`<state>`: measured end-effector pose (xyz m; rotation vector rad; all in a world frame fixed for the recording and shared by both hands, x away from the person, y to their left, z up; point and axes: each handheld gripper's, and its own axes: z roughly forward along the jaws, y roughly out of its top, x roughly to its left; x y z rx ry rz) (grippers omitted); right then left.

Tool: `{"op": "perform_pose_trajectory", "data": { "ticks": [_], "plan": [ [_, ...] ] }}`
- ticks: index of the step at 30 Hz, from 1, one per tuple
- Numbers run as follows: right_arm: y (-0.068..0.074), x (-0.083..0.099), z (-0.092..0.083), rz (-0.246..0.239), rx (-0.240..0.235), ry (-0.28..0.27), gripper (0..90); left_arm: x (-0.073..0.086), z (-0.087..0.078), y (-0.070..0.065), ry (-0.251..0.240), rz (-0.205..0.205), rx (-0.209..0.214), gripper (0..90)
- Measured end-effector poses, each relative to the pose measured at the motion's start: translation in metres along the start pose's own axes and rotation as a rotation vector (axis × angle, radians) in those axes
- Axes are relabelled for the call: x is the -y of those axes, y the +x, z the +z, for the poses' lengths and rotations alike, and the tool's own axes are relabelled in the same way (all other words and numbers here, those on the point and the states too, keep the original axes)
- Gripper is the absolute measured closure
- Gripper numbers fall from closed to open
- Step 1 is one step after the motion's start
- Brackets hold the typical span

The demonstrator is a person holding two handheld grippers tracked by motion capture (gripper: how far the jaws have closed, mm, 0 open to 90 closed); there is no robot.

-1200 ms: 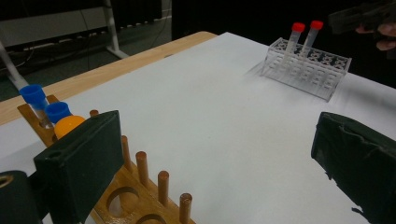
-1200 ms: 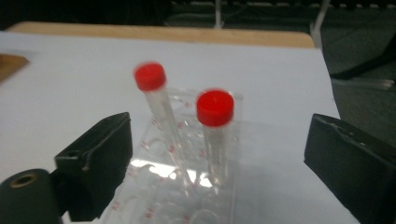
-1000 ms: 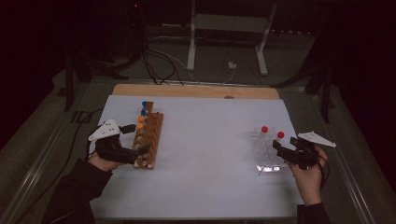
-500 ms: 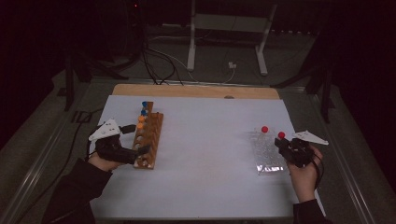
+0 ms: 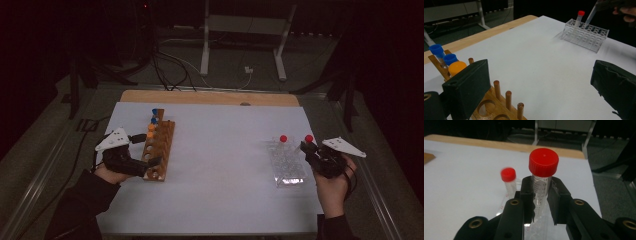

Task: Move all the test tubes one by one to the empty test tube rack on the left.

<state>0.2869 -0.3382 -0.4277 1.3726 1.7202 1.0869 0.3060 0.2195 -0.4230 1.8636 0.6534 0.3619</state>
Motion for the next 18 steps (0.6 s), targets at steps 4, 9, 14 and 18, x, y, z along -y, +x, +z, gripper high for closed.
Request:
{"op": "perform_pose_trajectory", "data": {
  "ticks": [4,9,14,18],
  "plan": [
    [0.008,-0.008,-0.011,-0.017,-0.026,-0.027,74.2,-0.002,0.001,-0.001,-0.007,-0.007,0.015,3.2],
    [0.027,-0.015,-0.015,-0.053,-0.096,-0.027,74.3,-0.005,0.003,-0.005,-0.003,0.002,0.024,3.2],
    [0.049,-0.017,-0.014,-0.092,-0.155,-0.020,74.2,-0.008,0.007,-0.009,0.002,-0.004,0.054,3.2],
    [0.066,-0.014,-0.009,-0.119,-0.200,0.002,74.3,-0.010,0.014,-0.013,0.016,0.005,0.077,3.2]
  ]
}}
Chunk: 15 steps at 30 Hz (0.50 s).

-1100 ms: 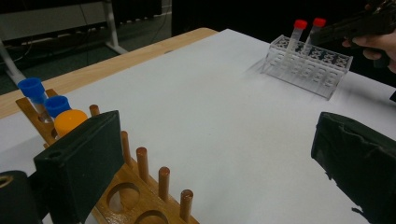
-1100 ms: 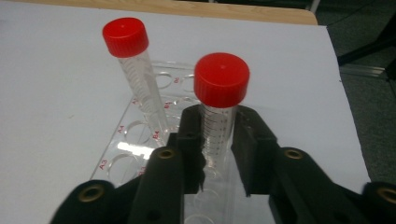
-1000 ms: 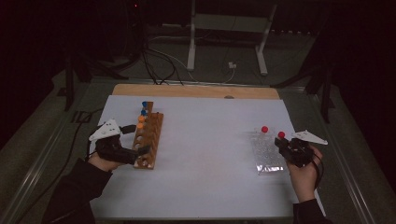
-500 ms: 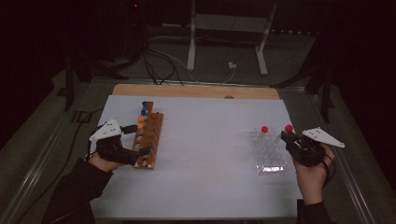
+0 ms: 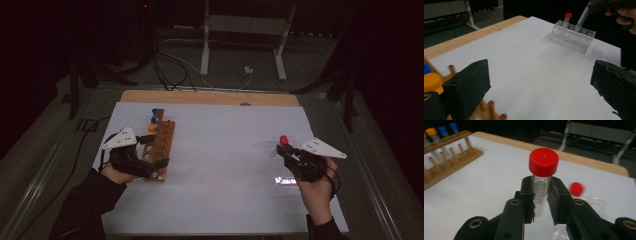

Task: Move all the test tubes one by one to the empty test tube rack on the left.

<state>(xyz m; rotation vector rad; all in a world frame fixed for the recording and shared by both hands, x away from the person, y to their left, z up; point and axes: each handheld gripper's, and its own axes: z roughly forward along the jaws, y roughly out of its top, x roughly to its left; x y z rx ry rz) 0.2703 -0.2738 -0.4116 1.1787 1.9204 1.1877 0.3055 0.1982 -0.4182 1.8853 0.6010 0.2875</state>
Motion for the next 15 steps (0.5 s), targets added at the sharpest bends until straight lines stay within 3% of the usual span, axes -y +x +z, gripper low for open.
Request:
{"op": "perform_pose_trajectory", "data": {
  "ticks": [15],
  "plan": [
    [0.049,0.005,0.025,-0.078,-0.147,0.062,74.2,-0.008,0.026,-0.017,0.040,0.031,0.077,3.3]
  ]
}}
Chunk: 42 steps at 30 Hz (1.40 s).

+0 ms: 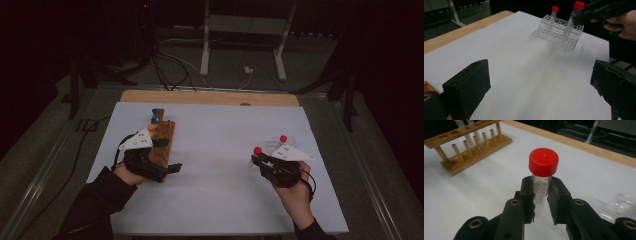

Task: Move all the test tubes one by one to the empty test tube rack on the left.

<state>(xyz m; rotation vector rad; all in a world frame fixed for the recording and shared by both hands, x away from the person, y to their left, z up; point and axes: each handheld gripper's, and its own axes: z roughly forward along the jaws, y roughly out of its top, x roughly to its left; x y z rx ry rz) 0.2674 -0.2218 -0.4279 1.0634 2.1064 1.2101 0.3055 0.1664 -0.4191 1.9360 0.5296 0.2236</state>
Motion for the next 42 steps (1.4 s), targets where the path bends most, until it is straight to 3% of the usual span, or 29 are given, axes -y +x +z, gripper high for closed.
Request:
{"op": "perform_pose_trajectory", "data": {
  "ticks": [20,31,42],
  "plan": [
    [0.042,-0.001,0.020,-0.074,-0.124,0.043,74.2,-0.019,0.042,-0.027,0.004,0.051,0.119,7.9],
    [0.055,-0.004,0.024,-0.096,-0.156,0.043,74.2,-0.030,0.068,-0.040,-0.024,0.069,0.171,24.5],
    [0.057,-0.006,0.023,-0.101,-0.162,0.035,74.2,-0.040,0.089,-0.051,-0.049,0.088,0.199,45.6]
  ]
}}
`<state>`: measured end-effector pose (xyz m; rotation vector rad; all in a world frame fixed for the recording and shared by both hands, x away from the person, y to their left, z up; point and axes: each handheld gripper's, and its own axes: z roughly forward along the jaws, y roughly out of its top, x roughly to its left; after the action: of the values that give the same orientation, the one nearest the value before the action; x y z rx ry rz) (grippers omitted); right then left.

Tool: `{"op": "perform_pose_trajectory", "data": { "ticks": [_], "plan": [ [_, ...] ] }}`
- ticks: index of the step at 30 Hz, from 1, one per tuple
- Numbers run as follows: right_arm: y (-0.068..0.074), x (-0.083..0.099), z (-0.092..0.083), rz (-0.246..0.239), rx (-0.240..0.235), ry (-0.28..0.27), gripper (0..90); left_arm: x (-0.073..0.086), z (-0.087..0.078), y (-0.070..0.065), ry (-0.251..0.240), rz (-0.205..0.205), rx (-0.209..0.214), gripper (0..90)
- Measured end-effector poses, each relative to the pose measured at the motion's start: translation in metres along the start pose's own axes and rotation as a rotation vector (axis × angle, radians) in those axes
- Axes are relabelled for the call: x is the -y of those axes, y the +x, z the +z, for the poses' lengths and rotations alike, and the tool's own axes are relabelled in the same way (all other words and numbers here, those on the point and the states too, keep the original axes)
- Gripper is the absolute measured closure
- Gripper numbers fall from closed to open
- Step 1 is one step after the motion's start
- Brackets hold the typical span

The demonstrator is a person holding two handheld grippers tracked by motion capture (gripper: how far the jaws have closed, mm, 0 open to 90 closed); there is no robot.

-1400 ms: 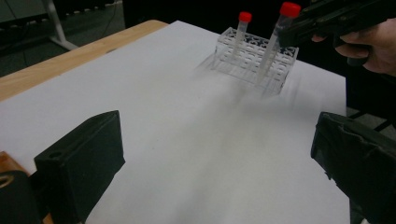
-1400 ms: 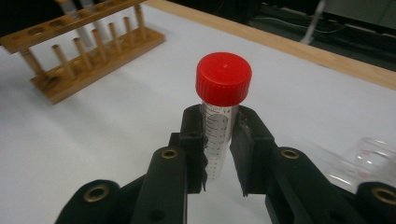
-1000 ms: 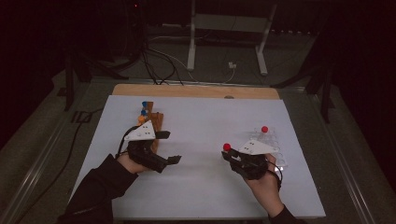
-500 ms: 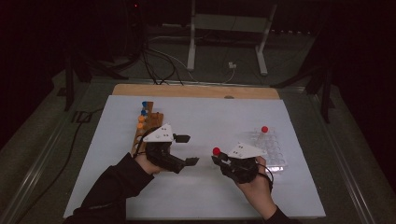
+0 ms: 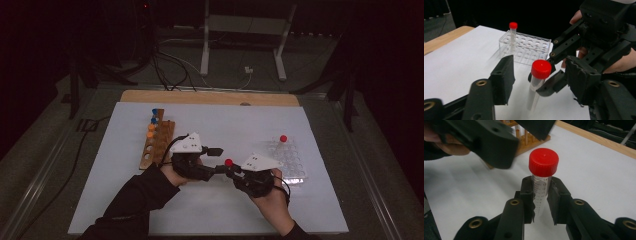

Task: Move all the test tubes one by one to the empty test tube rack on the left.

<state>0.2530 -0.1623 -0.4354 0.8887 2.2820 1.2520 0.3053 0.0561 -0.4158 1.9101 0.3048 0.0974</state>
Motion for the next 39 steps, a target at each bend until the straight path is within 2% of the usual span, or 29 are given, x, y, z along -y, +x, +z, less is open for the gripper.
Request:
{"op": "perform_pose_trajectory", "data": {
  "ticks": [4,6,13,23,29,32,35,39],
  "plan": [
    [0.000,0.001,0.000,0.000,-0.002,0.000,74.2,-0.002,0.007,-0.002,0.003,0.013,0.006,54.4],
    [0.000,0.001,-0.001,0.000,-0.001,-0.001,74.2,-0.003,0.009,-0.002,0.016,0.025,-0.005,57.1],
    [0.000,0.000,-0.002,-0.003,0.001,-0.008,74.2,-0.002,0.013,-0.002,0.021,0.034,0.004,69.9],
    [-0.002,0.001,-0.003,0.016,-0.004,-0.022,72.4,-0.005,0.014,-0.003,0.021,0.071,-0.015,72.0],
    [-0.005,0.001,-0.005,0.044,-0.004,-0.051,40.9,-0.008,0.003,0.004,0.006,0.063,-0.048,72.0],
    [-0.008,0.002,-0.006,0.046,0.000,-0.068,30.9,-0.011,-0.007,0.008,-0.003,0.061,-0.068,72.0],
    [-0.012,0.002,-0.008,0.058,-0.002,-0.083,24.8,-0.015,-0.019,0.012,-0.009,0.062,-0.094,72.0],
    [-0.016,0.002,-0.012,0.082,0.014,-0.094,24.0,-0.019,-0.035,0.018,-0.013,0.062,-0.139,72.0]
  ]
}}
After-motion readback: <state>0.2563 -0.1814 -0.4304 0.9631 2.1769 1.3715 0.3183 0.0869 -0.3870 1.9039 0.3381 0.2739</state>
